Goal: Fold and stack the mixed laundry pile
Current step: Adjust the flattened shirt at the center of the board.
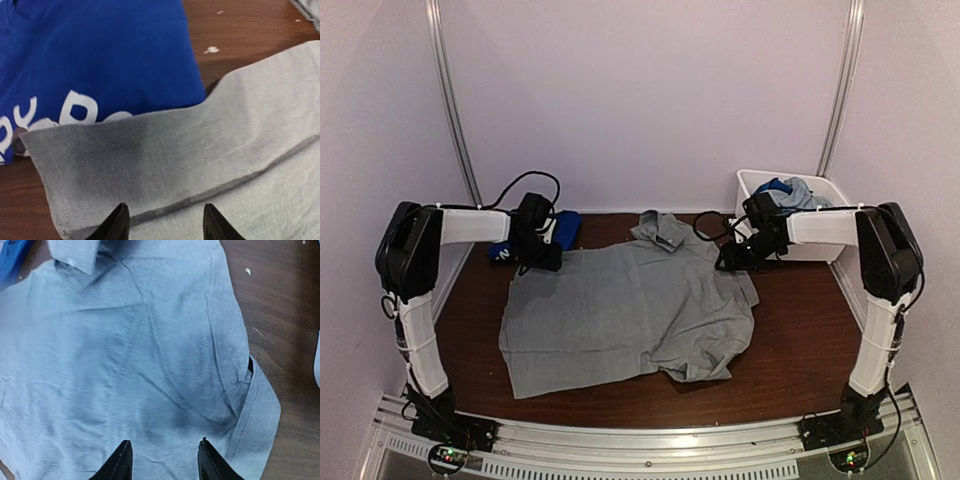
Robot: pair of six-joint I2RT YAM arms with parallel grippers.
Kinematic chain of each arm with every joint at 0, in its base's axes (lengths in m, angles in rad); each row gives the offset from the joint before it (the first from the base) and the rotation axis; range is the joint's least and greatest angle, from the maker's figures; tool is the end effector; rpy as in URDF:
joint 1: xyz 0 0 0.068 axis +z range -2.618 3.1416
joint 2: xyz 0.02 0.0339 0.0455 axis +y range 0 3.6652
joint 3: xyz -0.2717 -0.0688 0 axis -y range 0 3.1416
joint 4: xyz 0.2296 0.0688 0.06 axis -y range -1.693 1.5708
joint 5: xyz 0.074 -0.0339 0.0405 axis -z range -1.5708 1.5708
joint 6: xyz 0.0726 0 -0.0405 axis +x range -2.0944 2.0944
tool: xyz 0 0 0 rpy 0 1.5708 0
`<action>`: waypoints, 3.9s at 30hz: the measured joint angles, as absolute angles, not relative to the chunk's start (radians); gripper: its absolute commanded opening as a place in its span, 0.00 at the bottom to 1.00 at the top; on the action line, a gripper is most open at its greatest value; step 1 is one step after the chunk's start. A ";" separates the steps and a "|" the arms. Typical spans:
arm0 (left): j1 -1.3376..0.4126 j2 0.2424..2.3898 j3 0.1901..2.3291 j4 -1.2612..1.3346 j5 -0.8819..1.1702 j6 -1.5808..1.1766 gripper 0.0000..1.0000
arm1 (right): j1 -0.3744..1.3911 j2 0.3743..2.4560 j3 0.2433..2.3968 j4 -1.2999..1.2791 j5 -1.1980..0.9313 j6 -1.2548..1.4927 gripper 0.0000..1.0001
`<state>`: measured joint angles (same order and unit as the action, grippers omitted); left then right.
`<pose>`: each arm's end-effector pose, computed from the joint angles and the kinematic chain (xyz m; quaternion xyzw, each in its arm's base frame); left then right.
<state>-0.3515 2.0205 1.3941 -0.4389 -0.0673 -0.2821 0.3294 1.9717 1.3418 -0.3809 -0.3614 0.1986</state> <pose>0.4056 -0.1435 0.1441 0.0252 0.9674 -0.0469 0.2476 0.3913 0.1609 0.1567 -0.1113 0.9401 0.2377 0.2174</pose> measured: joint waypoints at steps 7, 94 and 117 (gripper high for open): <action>-0.624 1.602 1.138 -0.310 -0.012 -0.189 0.65 | 0.453 1.579 1.225 -0.416 -0.443 0.211 0.56; -1.216 1.682 0.793 0.296 0.250 -0.281 0.55 | 0.370 0.842 0.540 -0.402 -0.598 0.475 0.62; -1.374 1.976 1.002 0.305 -0.080 0.255 0.41 | 0.410 1.113 0.517 -0.309 -0.592 0.500 0.54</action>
<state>-1.3739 1.9759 1.0019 0.3054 -0.0795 0.2554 0.4103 1.1133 0.5167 -0.3088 -0.5922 0.4995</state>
